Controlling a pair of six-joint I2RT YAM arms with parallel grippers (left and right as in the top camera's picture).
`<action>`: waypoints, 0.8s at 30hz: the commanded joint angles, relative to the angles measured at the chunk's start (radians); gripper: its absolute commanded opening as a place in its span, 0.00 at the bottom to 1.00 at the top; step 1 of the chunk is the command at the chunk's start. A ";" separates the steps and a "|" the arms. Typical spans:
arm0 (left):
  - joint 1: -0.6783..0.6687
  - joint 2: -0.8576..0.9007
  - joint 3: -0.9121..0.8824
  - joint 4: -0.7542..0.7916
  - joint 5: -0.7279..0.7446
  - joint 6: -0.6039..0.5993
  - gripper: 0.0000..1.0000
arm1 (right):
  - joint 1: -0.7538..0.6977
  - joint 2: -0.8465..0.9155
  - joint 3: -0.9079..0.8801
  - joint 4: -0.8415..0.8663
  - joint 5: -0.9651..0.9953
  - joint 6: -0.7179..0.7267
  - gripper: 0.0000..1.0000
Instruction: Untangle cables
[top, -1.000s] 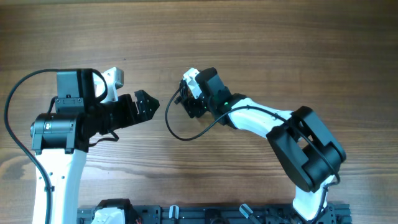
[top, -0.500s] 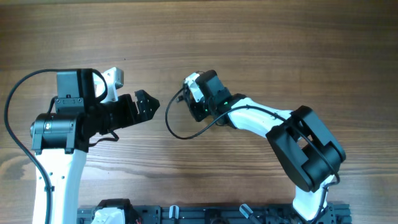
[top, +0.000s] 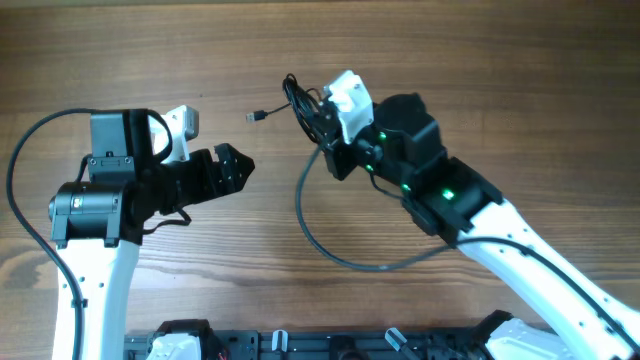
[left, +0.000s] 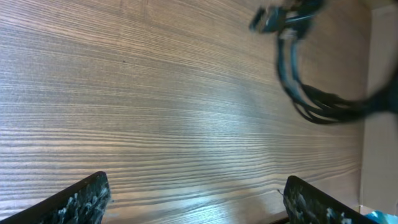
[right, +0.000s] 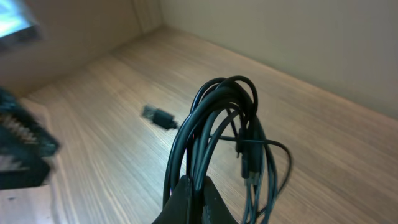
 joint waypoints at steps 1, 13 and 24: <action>-0.003 0.000 0.014 0.004 0.016 0.016 0.93 | -0.001 -0.064 0.007 0.014 -0.113 0.011 0.04; -0.003 0.000 0.014 0.193 0.016 0.246 0.78 | -0.001 -0.070 0.007 0.104 -0.344 0.060 0.05; -0.003 0.016 0.014 0.351 0.046 0.317 0.61 | -0.001 -0.070 0.007 0.047 -0.352 0.058 0.04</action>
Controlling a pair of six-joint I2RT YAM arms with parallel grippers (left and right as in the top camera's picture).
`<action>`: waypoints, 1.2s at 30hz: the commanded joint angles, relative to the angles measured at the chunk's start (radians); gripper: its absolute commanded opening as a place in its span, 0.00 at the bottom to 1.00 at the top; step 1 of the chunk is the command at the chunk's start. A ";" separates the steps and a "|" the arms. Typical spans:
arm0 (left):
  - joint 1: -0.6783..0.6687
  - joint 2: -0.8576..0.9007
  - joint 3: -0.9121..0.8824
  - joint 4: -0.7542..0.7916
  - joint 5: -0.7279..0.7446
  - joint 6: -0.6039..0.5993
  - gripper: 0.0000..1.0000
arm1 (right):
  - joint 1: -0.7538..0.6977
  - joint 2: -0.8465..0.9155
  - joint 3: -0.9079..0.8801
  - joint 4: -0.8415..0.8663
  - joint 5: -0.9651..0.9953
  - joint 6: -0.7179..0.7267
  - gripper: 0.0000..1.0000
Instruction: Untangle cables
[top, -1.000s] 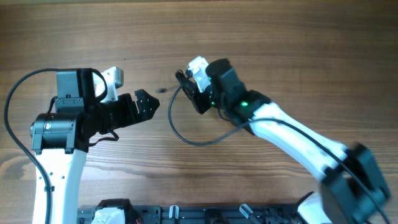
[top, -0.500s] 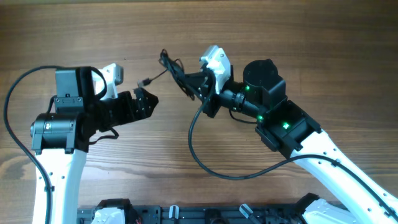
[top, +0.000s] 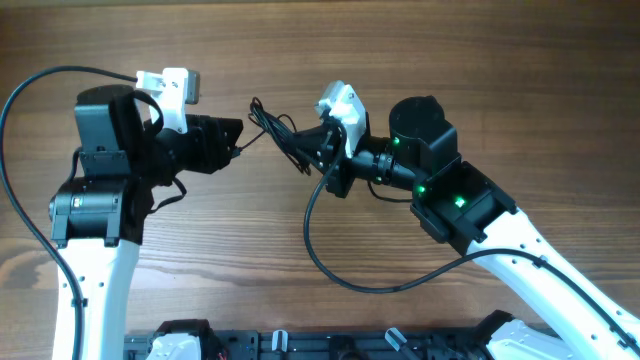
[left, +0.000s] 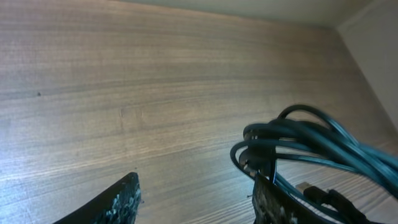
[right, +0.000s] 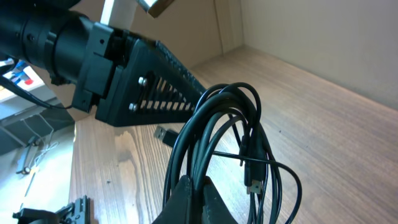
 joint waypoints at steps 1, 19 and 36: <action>-0.003 0.015 0.013 0.027 0.074 0.136 0.63 | -0.001 -0.027 0.007 -0.014 -0.036 0.010 0.04; -0.101 0.016 0.013 0.003 0.392 0.783 0.04 | -0.001 -0.027 0.007 -0.085 -0.091 0.013 0.04; -0.100 0.016 0.014 0.199 0.283 -0.335 0.45 | -0.001 -0.027 0.007 -0.185 0.170 0.013 0.05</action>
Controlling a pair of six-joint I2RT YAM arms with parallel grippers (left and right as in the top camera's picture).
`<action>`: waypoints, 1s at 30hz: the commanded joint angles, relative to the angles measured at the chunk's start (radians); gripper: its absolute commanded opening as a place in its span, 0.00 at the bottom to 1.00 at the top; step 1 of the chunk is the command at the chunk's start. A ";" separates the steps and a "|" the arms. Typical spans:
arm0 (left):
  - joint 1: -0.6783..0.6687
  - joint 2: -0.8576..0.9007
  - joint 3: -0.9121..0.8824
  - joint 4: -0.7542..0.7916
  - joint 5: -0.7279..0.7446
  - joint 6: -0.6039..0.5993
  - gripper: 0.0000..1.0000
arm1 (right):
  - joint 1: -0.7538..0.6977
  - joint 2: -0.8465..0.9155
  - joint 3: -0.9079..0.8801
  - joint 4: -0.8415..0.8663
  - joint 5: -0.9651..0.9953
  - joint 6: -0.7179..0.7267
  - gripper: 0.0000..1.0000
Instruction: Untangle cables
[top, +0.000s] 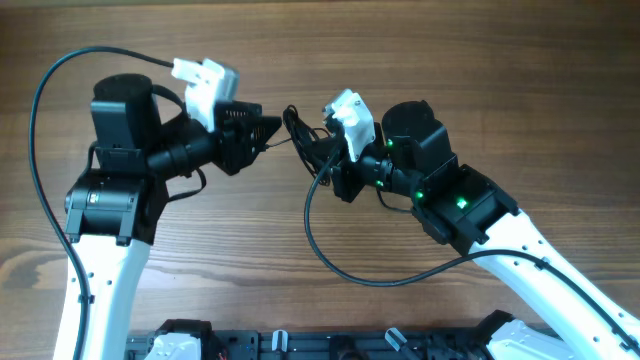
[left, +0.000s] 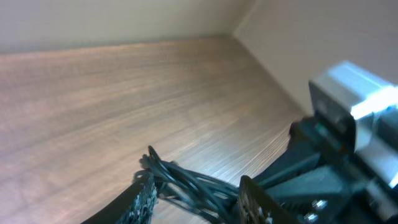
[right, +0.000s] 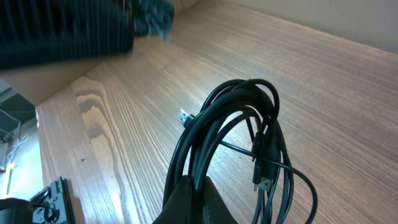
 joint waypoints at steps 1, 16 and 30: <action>-0.006 0.006 0.013 0.035 -0.003 -0.537 0.43 | 0.000 -0.019 0.007 0.017 0.040 0.011 0.04; -0.005 0.198 0.013 0.011 -0.089 -0.499 0.81 | 0.000 -0.020 0.007 0.053 -0.028 -0.001 0.04; -0.006 0.243 0.013 0.078 0.142 -0.525 0.56 | 0.000 -0.020 0.007 0.017 0.021 -0.001 0.04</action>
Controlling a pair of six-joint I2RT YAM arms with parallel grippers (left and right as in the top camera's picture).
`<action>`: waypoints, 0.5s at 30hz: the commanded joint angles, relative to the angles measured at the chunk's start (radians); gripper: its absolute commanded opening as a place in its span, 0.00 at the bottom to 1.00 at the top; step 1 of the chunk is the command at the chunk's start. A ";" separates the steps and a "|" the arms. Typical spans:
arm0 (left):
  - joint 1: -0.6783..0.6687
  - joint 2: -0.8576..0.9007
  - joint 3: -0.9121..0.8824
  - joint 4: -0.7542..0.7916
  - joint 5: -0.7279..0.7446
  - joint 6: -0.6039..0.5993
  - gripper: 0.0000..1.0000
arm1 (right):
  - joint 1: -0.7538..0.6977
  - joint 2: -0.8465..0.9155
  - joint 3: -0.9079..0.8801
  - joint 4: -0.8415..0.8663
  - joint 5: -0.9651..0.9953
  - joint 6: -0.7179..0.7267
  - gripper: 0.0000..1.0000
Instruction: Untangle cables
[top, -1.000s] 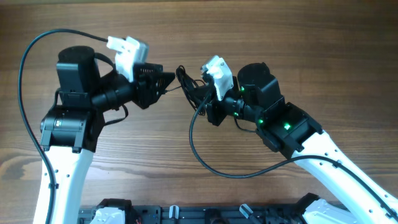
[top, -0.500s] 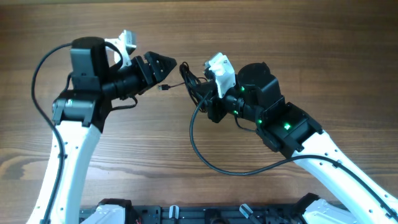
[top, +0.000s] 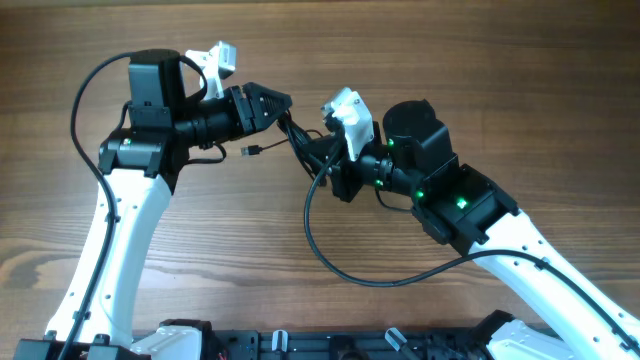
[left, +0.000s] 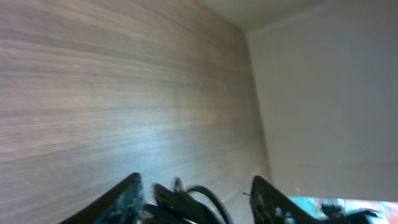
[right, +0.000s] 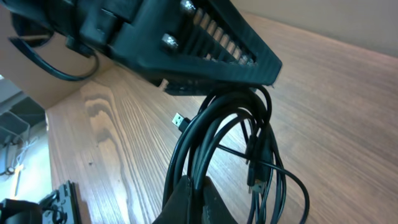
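A bundle of black cable (top: 301, 141) is held up over the wooden table, with my right gripper (top: 328, 162) shut on its lower end; in the right wrist view the right gripper (right: 193, 188) pinches the strands of the bundle (right: 214, 127). My left gripper (top: 279, 104) is open at the bundle's far end. From the left wrist, dark cable loops (left: 198, 198) sit between its spread fingers (left: 127, 198). A USB plug (top: 252, 150) hangs to the left of the bundle. Another plug (right: 254, 182) dangles inside the loops.
A long slack loop of the same cable (top: 345, 265) sweeps over the table (top: 500, 70) in front of the right arm. Black fixtures (top: 280, 342) line the front edge. A pale wall (left: 323, 93) fills the right of the left wrist view.
My left gripper has shifted right and back, from the bundle's left side to its far end, so the loops now lie between its open fingers. The right gripper has held still.
First my left gripper stood open far left of the bundle, which my right gripper held at the back middle. Then both were nearer each other, left fingertips by the loops. Later the left gripper touched the bundle's left side, and now it straddles the loops.
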 joint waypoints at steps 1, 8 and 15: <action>-0.005 0.002 0.013 -0.033 0.100 -0.098 0.66 | -0.001 -0.020 0.007 -0.018 0.080 -0.014 0.05; -0.005 0.002 0.013 -0.096 0.226 -0.293 0.87 | -0.001 -0.020 0.007 -0.053 0.265 -0.011 0.04; -0.005 0.002 0.013 0.100 0.218 -0.417 0.84 | -0.001 -0.020 0.007 -0.044 0.201 -0.011 0.04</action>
